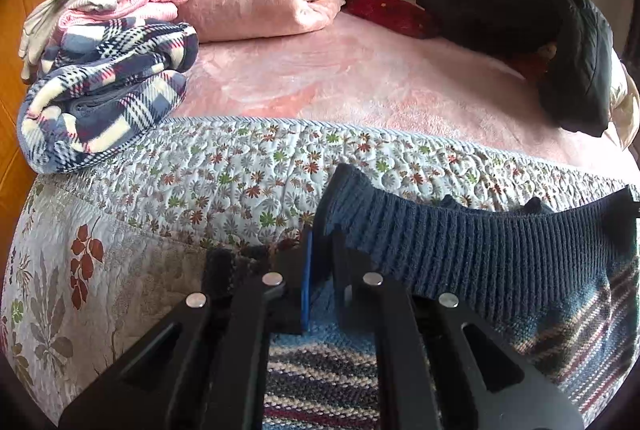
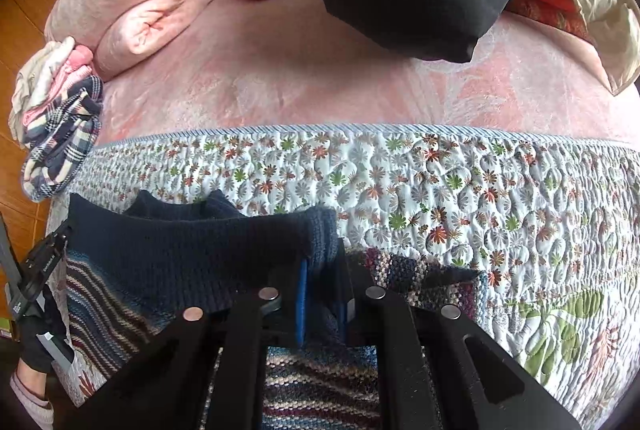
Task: Fold small clothes
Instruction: 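Open both grippers and release the folded hem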
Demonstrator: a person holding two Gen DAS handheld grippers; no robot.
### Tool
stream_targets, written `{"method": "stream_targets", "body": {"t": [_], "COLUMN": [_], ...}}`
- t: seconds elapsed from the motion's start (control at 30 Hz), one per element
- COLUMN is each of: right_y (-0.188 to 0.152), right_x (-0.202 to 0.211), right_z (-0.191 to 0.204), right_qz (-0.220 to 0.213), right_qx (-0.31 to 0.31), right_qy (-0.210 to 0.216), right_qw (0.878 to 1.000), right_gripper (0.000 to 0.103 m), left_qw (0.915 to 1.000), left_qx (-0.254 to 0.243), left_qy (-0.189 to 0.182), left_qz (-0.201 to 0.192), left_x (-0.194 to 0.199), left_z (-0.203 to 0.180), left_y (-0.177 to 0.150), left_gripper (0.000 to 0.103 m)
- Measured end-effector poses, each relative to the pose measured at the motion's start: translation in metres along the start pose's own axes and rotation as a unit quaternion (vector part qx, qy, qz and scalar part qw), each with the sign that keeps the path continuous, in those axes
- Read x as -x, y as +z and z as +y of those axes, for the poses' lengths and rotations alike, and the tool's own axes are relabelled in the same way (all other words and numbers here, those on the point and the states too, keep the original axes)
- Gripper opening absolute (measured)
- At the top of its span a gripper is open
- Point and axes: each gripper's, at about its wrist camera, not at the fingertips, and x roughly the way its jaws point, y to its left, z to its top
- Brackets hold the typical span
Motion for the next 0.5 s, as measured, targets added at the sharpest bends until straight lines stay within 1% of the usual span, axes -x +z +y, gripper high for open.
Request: {"method": "stream_targets", "body": {"t": [0.13, 0.17, 0.23, 0.3, 0.37, 0.4, 0.43, 0.47, 0.5], "right_y": [0.004, 0.004, 0.004, 0.003, 0.001, 0.000, -0.002, -0.004, -0.007], "right_x": [-0.018, -0.022, -0.032, -0.038, -0.039, -0.037, -0.033, -0.028, -0.020], "right_z": [-0.004, -0.005, -0.009, -0.012, -0.014, -0.015, -0.016, -0.018, -0.020], "right_qz": [0.010, 0.014, 0.022, 0.025, 0.025, 0.025, 0.021, 0.018, 0.013], "right_qx": [-0.002, -0.003, -0.007, -0.010, -0.012, -0.012, -0.014, -0.015, -0.014], "right_qy": [-0.008, -0.011, -0.021, -0.026, -0.032, -0.033, -0.033, -0.031, -0.027], "right_qw": [1.000, 1.000, 1.000, 0.999, 0.999, 0.999, 0.999, 0.999, 0.999], "right_gripper": [0.012, 0.013, 0.016, 0.020, 0.023, 0.023, 0.024, 0.025, 0.026], "left_qw": [0.9998, 0.9995, 0.9988, 0.9987, 0.9987, 0.9986, 0.9986, 0.9986, 0.9985], "left_qx": [0.009, 0.013, 0.019, 0.022, 0.022, 0.023, 0.026, 0.031, 0.039], "left_qy": [0.004, 0.007, 0.010, 0.008, 0.008, 0.009, 0.011, 0.013, 0.015], "left_qz": [0.019, 0.026, 0.044, 0.045, 0.046, 0.047, 0.045, 0.041, 0.035], "left_x": [-0.018, -0.023, -0.032, -0.034, -0.032, -0.030, -0.026, -0.022, -0.015], "left_z": [0.001, 0.002, 0.004, 0.007, 0.009, 0.010, 0.012, 0.015, 0.019], "left_y": [-0.004, -0.005, -0.008, -0.010, -0.010, -0.009, -0.009, -0.008, -0.008], "left_gripper": [0.009, 0.012, 0.015, 0.018, 0.022, 0.024, 0.030, 0.034, 0.035]}}
